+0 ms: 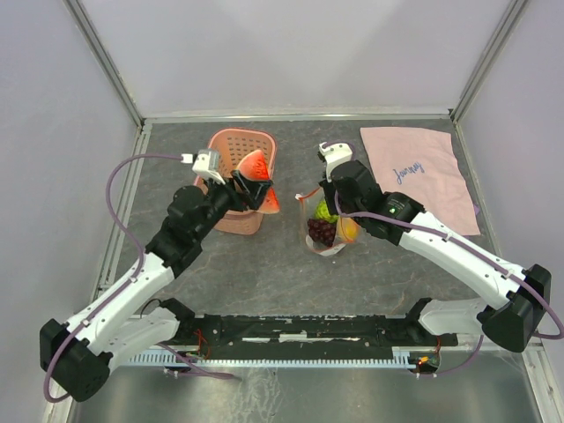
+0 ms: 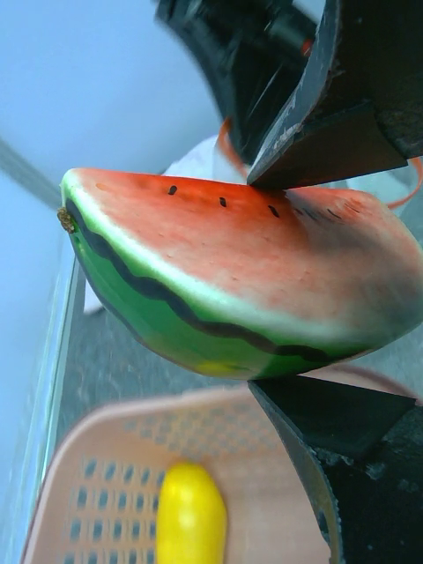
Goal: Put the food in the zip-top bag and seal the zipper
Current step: Place the fake fruit in the zipper food storage bag.
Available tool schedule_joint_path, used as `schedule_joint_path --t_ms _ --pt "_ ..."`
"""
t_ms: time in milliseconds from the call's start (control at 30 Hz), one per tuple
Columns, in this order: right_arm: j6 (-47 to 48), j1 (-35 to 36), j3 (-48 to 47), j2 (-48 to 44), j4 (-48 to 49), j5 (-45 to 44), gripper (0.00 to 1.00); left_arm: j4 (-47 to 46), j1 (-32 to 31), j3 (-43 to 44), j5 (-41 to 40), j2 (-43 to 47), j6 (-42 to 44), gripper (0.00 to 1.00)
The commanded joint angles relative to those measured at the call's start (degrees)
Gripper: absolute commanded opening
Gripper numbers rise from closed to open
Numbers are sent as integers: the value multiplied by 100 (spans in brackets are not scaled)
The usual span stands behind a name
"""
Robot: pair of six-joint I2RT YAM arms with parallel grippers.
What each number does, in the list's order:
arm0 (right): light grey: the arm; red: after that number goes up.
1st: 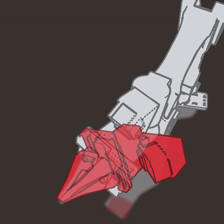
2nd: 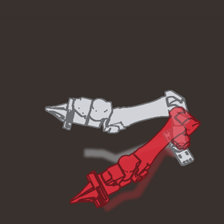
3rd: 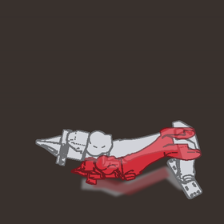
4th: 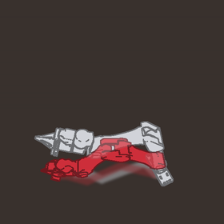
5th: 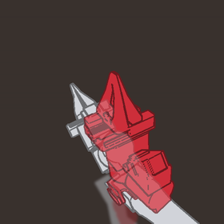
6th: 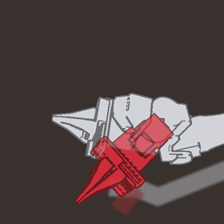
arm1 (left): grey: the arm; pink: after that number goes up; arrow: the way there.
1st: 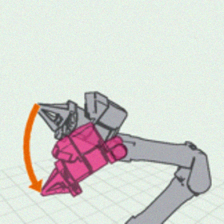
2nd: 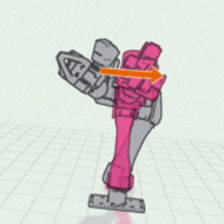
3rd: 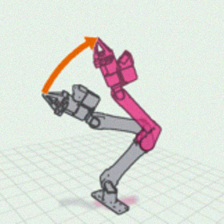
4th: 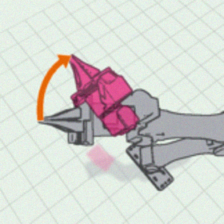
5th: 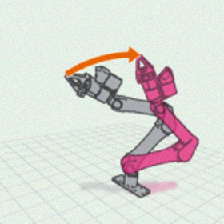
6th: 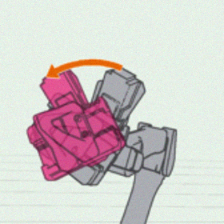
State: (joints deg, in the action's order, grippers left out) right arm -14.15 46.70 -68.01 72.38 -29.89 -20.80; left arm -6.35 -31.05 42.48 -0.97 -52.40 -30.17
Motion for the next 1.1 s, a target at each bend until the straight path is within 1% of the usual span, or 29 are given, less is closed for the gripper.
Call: schedule_joint_path --t_ms 0,133,300,533,700,867,967,1067 --pt "-203 -20 -234 -75 427 81 1 -1459 -644 -379 -237 225 48 58" --pt "-277 -16 -248 -104 431 140 1 -2384 -1190 -817 -323 207 369 58" --pt "-365 -20 -257 -124 449 270 1 -3324 -1735 -1098 -385 -123 949 58" --pt "-473 -20 -237 -148 440 449 1 -4707 -2321 -1385 -374 -769 1951 58" --pt "-513 -20 -233 -234 426 530 1 -5721 -2577 -1620 -438 -1399 2621 58" --pt "-561 -20 -214 -306 423 593 1 -6205 -2764 -1675 -621 -1955 2986 57" --pt "-581 -20 -176 -344 431 602 1 -6501 -2801 -1808 -1044 -2127 3038 57" --pt "-620 -20 -148 -394 443 620 1 -6270 -2810 -1764 -1318 -2142 2994 57"
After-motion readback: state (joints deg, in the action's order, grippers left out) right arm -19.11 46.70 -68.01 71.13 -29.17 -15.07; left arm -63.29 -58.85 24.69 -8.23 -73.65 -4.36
